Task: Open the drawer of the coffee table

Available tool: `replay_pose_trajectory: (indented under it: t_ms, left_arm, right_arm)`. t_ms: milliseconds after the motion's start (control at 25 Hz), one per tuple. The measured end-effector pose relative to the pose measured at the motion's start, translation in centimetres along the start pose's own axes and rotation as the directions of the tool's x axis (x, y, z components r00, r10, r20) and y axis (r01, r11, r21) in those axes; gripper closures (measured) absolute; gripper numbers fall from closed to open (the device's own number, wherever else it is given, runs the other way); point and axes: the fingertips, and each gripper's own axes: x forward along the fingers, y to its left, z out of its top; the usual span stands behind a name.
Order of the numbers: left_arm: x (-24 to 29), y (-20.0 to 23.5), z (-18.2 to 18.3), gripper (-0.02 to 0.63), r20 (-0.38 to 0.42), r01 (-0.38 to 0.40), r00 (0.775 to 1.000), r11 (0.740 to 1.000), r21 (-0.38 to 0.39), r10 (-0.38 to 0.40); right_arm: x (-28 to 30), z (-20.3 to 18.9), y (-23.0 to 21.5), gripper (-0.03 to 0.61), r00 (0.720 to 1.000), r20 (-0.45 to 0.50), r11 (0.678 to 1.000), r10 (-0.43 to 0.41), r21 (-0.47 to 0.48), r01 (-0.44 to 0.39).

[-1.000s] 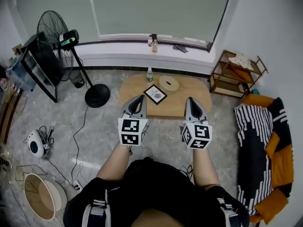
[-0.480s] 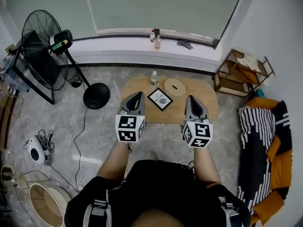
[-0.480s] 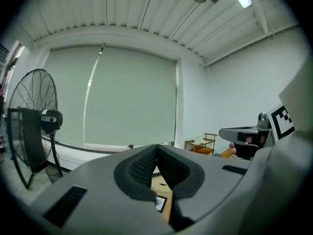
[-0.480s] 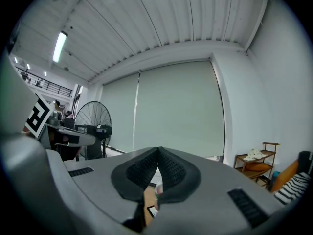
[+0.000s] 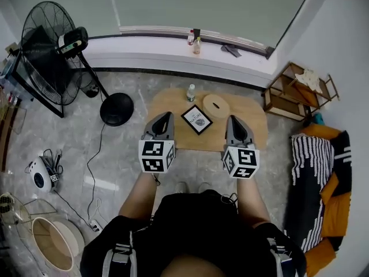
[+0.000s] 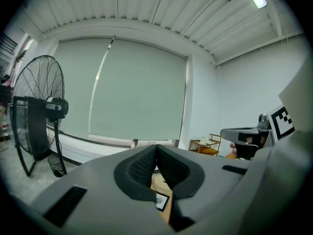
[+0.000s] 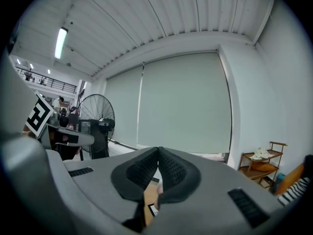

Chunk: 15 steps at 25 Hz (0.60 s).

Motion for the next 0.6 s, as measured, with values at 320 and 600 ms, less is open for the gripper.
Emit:
replay_pose_trajectory:
  t_ms: [320, 600]
  left_arm:
    - [2.0, 0.8, -2.2, 0.594, -0.042, -0.072, 0.997, 0.996, -0.045, 0.070]
    - [3.6, -1.3, -7.1, 0.594, -0.127, -0.147, 0.982, 0.987, -0.070, 0.138]
  right_arm:
    - [3.0, -3.1, -1.1, 0.563, 0.994, -0.074, 0.996, 0.086, -0.002, -0.086]
    - [4.1, -8.6, -4.2, 0.563, 0.975, -0.141, 0.985, 0.170, 0.044, -0.165]
